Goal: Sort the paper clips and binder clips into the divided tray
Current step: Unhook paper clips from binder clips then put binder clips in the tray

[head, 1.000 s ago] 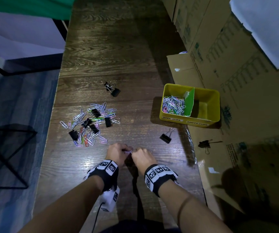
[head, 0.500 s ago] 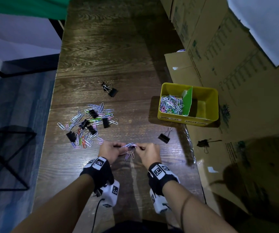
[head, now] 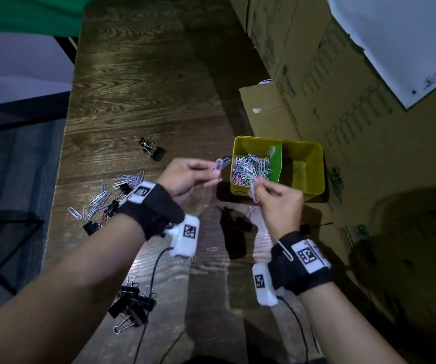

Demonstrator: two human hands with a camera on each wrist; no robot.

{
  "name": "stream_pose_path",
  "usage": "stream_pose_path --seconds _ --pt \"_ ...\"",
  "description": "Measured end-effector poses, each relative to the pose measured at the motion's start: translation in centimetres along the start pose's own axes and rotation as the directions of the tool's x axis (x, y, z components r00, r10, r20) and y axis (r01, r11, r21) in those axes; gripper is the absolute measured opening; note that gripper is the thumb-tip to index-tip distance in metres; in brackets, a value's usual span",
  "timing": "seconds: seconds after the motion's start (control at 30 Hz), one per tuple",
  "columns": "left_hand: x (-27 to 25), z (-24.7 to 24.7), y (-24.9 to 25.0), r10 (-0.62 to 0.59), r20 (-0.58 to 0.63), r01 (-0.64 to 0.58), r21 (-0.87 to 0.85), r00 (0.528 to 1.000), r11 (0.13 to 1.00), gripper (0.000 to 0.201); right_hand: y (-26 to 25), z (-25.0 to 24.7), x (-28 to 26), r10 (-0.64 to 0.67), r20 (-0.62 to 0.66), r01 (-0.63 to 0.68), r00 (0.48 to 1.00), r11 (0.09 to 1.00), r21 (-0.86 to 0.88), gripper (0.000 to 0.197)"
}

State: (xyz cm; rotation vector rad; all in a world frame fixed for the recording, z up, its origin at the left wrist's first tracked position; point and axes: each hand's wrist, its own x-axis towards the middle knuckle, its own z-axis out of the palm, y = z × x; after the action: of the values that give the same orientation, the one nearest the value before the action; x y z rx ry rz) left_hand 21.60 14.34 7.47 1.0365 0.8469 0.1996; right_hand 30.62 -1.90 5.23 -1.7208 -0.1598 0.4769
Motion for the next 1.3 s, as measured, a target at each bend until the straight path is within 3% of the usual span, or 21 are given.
stream_pose_path --seconds 0.1,0.2,0.23,0.3,0.33,0.37,0.47,0.57,0.63,0.73,0.8,0.87,0.93,0.97,1.03,1.13,1.3 --pt "2.7 3.5 1.1 0.025 0.042 -0.029 0.108 0.999 0.994 0.015 -1.9 -0.6 3.0 -0.093 -0.053 0.089 0.994 0.992 -0.087 0.022" --pt "5.6 5.8 0.7 0.091 0.038 -0.099 0.416 0.995 0.904 0.017 -3.5 -0.7 6.1 -0.13 -0.038 0.117 0.991 0.964 -0.237 0.024" --pt "6.4 6.2 0.6 0.108 0.056 -0.121 0.573 0.993 0.81 0.015 -3.8 -0.6 7.0 -0.115 -0.009 0.107 0.993 0.953 -0.285 0.024" --pt "7.4 6.8 0.4 0.083 0.118 -0.144 0.837 0.989 0.528 0.024 -4.0 -0.1 8.6 -0.056 0.068 0.079 0.996 0.915 -0.396 0.023" --pt "7.6 6.9 0.5 0.062 0.141 -0.154 0.904 0.988 0.399 0.033 -3.9 0.3 9.3 -0.021 0.099 0.064 0.995 0.89 -0.451 0.024" --pt "7.6 6.9 0.6 0.054 0.156 -0.165 0.928 0.986 0.335 0.038 -3.7 0.6 9.9 0.013 0.127 0.052 0.992 0.865 -0.499 0.024" --pt "7.3 5.9 0.7 0.113 0.17 -0.2 0.905 0.979 0.374 0.034 -3.0 1.5 10.8 0.095 0.208 0.053 0.973 0.792 -0.609 0.028" --pt "5.8 3.6 0.4 0.152 0.133 -0.196 0.801 0.979 0.566 0.017 -2.5 1.8 10.7 0.104 0.291 0.126 0.951 0.731 -0.671 0.035" --pt "4.3 1.4 0.0 0.135 0.097 -0.161 0.757 0.986 0.633 0.015 -2.3 2.1 10.1 0.06 0.347 0.2 0.936 0.721 -0.663 0.036" --pt "1.5 -2.3 -1.5 0.086 0.075 -0.111 0.822 0.993 0.559 0.012 -2.0 2.6 7.0 -0.079 0.421 0.319 0.904 0.779 -0.54 0.029" --pt "-0.6 -4.5 -3.2 0.03 0.069 -0.075 0.897 0.997 0.435 0.011 -1.1 2.8 3.7 -0.153 0.531 0.427 0.833 0.789 -0.443 0.022" --pt "-2.9 -6.2 -5.7 -0.035 0.007 0.004 0.954 0.999 0.298 0.012 1.0 3.1 0.2 -0.098 0.695 0.538 0.712 0.712 -0.451 0.02" --pt "-4.7 -7.4 -8.6 -0.054 -0.039 0.051 0.968 0.998 0.246 0.013 3.9 3.3 -2.5 0.056 0.792 0.635 0.609 0.564 -0.528 0.024" --pt "-5.5 -7.8 -9.9 -0.043 -0.052 0.061 0.968 0.998 0.244 0.017 5.4 3.3 -3.6 0.131 0.797 0.66 0.589 0.492 -0.568 0.029" --pt "-6.7 -8.2 -12.0 0.003 -0.034 0.032 0.967 0.999 0.252 0.028 7.7 3.4 -5.2 0.193 0.77 0.664 0.608 0.408 -0.627 0.034" --pt "-7.7 -7.8 -14.1 0.074 0.031 -0.048 0.97 0.997 0.239 0.042 9.2 3.9 -6.8 0.174 0.726 0.626 0.665 0.4 -0.669 0.028" --pt "-7.4 -7.4 -15.6 0.158 -0.009 -0.02 0.984 0.987 0.178 0.034 9.2 4.4 -8.0 0.172 0.714 0.639 0.678 0.343 -0.689 0.024"
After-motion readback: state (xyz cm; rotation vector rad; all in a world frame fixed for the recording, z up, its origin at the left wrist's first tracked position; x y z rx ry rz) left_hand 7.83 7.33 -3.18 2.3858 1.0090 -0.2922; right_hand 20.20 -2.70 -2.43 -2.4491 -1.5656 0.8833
